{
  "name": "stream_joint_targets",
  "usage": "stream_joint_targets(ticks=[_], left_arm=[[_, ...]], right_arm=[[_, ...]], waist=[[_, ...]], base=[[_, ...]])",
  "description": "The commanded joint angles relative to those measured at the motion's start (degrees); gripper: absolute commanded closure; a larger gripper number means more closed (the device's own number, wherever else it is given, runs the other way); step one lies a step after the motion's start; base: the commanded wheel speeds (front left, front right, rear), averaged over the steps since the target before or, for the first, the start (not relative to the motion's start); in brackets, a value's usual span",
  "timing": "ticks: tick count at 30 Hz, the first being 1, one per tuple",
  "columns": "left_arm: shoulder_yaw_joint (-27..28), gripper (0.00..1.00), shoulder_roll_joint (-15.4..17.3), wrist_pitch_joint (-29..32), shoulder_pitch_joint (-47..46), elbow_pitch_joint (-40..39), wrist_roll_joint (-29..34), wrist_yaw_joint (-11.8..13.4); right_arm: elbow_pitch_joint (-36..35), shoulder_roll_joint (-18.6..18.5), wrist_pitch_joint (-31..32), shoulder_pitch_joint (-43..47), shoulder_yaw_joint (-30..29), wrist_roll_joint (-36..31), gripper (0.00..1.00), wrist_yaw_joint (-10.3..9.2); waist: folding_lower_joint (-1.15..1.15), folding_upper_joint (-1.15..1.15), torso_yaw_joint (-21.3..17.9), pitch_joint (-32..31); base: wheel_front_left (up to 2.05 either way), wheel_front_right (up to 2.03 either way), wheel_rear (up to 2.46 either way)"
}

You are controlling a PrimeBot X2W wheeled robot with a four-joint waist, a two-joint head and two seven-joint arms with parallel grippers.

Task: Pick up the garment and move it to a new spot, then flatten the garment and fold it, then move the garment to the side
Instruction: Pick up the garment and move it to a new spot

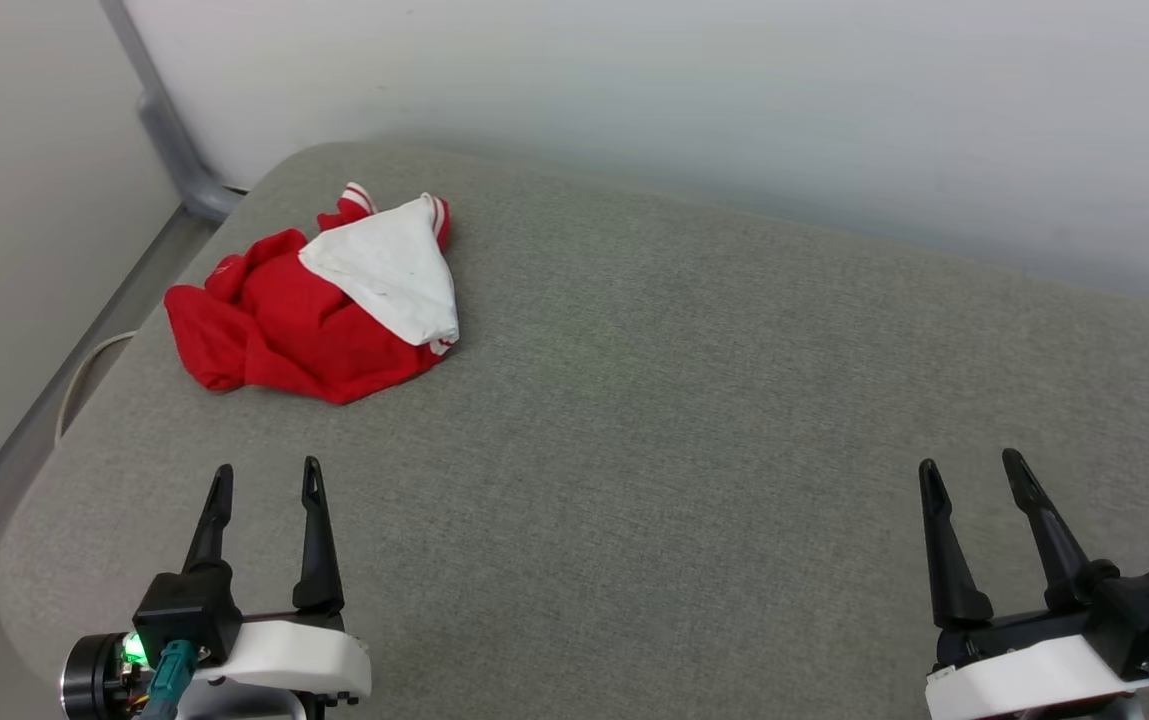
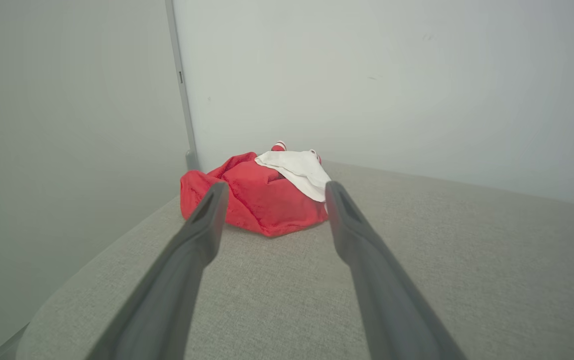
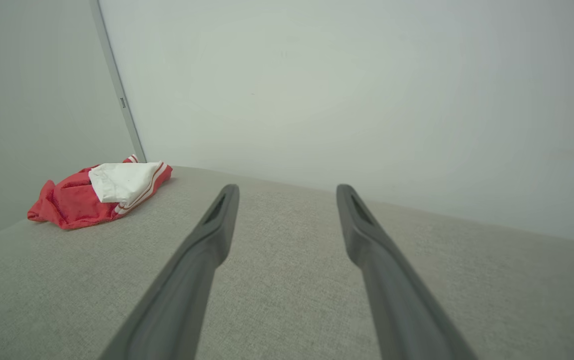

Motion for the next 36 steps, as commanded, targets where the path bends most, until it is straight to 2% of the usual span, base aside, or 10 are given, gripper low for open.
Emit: stream_joint_targets(ticks=[1,7,19,22,25,29,33,36], left_arm=[[0.38,0.00,-0.10,-0.18,-0.32,0.00,-0.44,0.29],[0.76,0.00,-0.10,-0.18,-0.04,0.26,-1.32,0.50],[2.13,0.00,-0.10,-0.18,-2.06,0.46,-3.20,0.28],[4.05,0.00,-0.09,-0.18,-4.82,0.48,-3.71,-1.44],[6.97,0.00,0.14,-0.18,-9.41,0.62,-4.02,-4.41],[10.95,0.00,2.07,-0.17,-16.66,2.25,-5.04,-8.17],[12.56,0.00,5.81,-0.17,-24.60,5.17,-6.57,-10.20],[11.77,0.00,9.49,-0.17,-30.13,8.69,-8.63,-10.89]], right_arm=[[-0.05,0.07,-0.14,-0.78,0.25,-0.47,0.00,-0.04],[-0.01,0.07,-0.14,-0.69,0.48,-0.93,0.00,-0.04],[-0.07,0.07,-0.14,-1.41,0.91,-1.56,0.00,-0.04],[-0.43,0.07,-0.14,-1.90,0.87,-2.24,0.00,-0.04],[-0.76,0.07,-0.14,-2.51,0.86,-3.10,0.00,-0.04],[-1.39,0.07,-0.14,-3.58,0.70,-4.65,0.00,-0.04],[-2.65,0.07,-0.14,-5.13,0.38,-6.65,0.00,-0.04],[-3.88,0.07,-0.14,-6.51,0.17,-7.95,0.00,-0.04]], waist=[[0.00,0.00,2.39,0.56],[0.00,0.00,5.34,0.97],[0.00,0.00,5.93,1.62],[0.00,0.00,5.51,2.63],[0.00,0.00,4.81,4.10],[0.00,0.00,3.35,7.02],[0.00,0.00,1.39,10.80],[0.00,0.00,0.03,13.76]], base=[[0.00,0.00,0.00],[0.00,0.00,0.00],[0.00,0.00,0.00],[0.00,0.00,0.00],[0.00,0.00,0.00],[0.00,0.00,0.00],[0.00,0.00,0.00],[0.00,0.00,0.00]])
